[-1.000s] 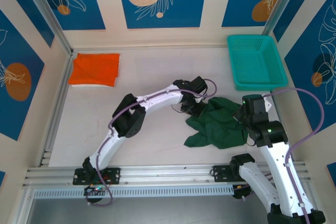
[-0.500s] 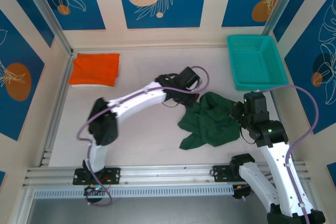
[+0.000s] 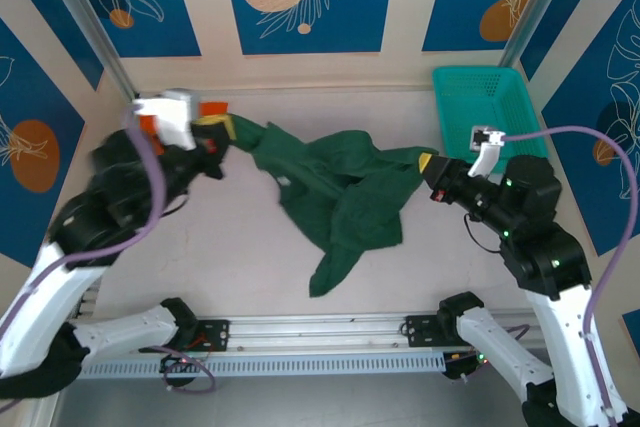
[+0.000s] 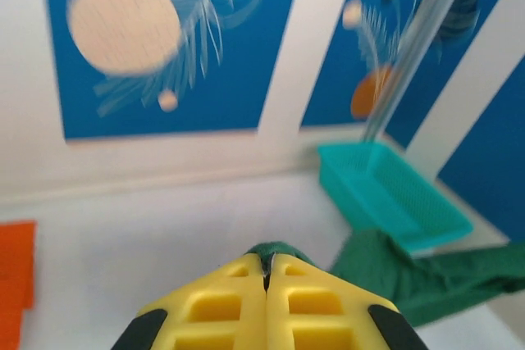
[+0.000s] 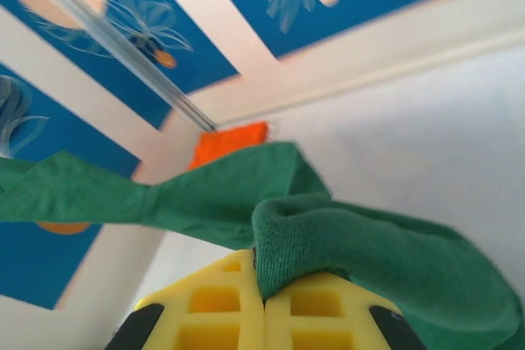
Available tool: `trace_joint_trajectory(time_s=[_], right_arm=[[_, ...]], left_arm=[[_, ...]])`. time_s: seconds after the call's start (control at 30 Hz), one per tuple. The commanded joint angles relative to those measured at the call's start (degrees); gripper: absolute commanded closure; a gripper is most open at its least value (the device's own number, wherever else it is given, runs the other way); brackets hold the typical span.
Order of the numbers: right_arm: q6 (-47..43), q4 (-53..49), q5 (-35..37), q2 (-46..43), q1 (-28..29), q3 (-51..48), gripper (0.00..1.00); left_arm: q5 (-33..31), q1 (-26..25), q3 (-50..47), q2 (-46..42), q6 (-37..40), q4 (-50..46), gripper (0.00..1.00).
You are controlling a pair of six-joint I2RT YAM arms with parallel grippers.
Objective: Fold and stack the t-shirts
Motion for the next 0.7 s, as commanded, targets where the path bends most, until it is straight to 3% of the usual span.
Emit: trace_joint_trajectory(time_s=[0.0,0.2,0.33,0.47,0.53,0.67], right_arm=[[-2.3,4.4,-2.5,-0.9,1.2,4.3,1.0],[-3.2,8.6,-1.3,-0.8,1.7,10.1,1.0],[-5.2,8.1,3.7,4.6,1.7,13.5,1.0],[-5.9,8.2,7.6,14.0,1.7,14.3,1.0],[-6.9,7.7,11.0,20.4,1.8,15.4,1.0],[-8.9,7.5,18.2,36.7,1.0,19.6,1.0]], left_arm=[[-4.9,-0.1,4.6,-4.3,4.0,2.5,1.0],[-2.7,-0.2,14.9,-4.2,6.6,2.5,1.0],[-8.1,-0.1,21.1,2.6,8.7,1.0,1.0],[-15.0,0.5,21.3,9.8,12.1,4.3,1.0],[-12.9,5.4,22.1,14.6,10.0,3.7,1.0],[4.8,24.6,26.2,30.3,-4.7,-2.4,1.0]])
